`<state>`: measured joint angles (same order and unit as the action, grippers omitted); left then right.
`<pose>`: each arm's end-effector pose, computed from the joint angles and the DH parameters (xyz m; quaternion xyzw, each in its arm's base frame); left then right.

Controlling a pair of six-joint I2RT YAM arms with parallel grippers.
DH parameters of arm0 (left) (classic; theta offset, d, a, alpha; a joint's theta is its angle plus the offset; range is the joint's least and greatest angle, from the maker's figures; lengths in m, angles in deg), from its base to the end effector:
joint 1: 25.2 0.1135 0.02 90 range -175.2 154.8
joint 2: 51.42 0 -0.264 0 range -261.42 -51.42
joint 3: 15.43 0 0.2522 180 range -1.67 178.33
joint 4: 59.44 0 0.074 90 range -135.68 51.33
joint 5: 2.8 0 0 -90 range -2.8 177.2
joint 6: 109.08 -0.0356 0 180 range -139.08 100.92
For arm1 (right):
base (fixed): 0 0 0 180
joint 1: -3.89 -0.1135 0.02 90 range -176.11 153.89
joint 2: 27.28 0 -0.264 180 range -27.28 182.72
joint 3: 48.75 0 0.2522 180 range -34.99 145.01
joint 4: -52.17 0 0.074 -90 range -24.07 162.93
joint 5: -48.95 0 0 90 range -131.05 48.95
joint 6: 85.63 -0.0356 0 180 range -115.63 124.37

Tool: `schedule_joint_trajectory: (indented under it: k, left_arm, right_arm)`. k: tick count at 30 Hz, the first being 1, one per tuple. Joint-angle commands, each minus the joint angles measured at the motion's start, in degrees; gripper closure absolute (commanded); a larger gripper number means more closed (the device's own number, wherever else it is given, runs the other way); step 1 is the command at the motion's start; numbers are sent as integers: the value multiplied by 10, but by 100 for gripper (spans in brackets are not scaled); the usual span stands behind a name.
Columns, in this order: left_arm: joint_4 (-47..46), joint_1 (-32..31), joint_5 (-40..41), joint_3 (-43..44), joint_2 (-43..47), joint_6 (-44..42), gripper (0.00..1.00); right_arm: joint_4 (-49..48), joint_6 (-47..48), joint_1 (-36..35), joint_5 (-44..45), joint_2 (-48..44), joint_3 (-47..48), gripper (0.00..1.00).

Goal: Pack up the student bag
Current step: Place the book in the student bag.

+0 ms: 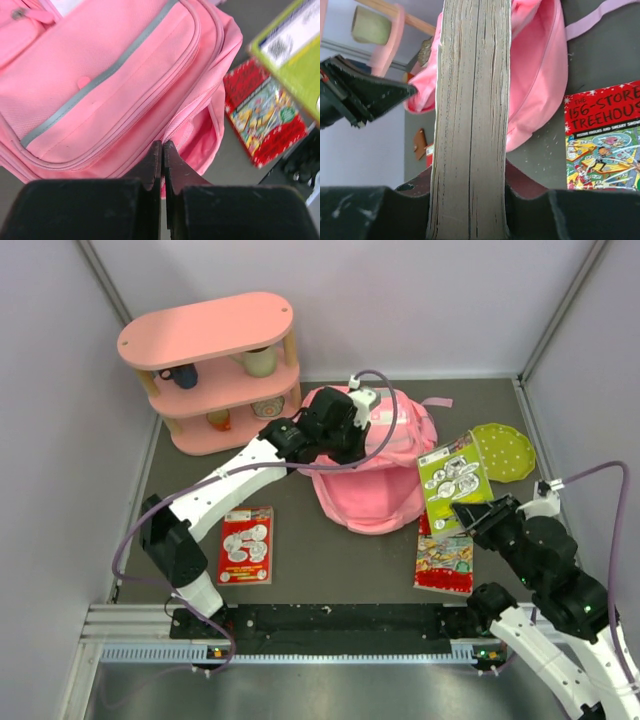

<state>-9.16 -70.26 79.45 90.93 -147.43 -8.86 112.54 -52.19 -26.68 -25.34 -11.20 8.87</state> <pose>0.2647 -0.2720 0.3512 0.2979 0.8540 -0.2501 0.3456 0.0545 0.0210 0.3189 0.2586 0.7671 0.3167 0.4943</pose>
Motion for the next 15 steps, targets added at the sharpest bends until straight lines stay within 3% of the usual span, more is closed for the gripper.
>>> schedule_joint_trajectory:
  k: [1,6,10,15]
  left_arm:
    - [-93,3,72,59,14,71,100]
    - [-119,3,117,58,31,79,100]
    - [-134,3,119,36,45,88,100]
    - [-148,2,117,19,64,98,100]
  right_arm:
    - [-5,-14,4,-53,7,42,100]
    - [-18,-68,5,-123,2,12,100]
    - [-111,-114,5,-186,8,-71,100]
    - [-310,-194,4,-233,45,-149,100]
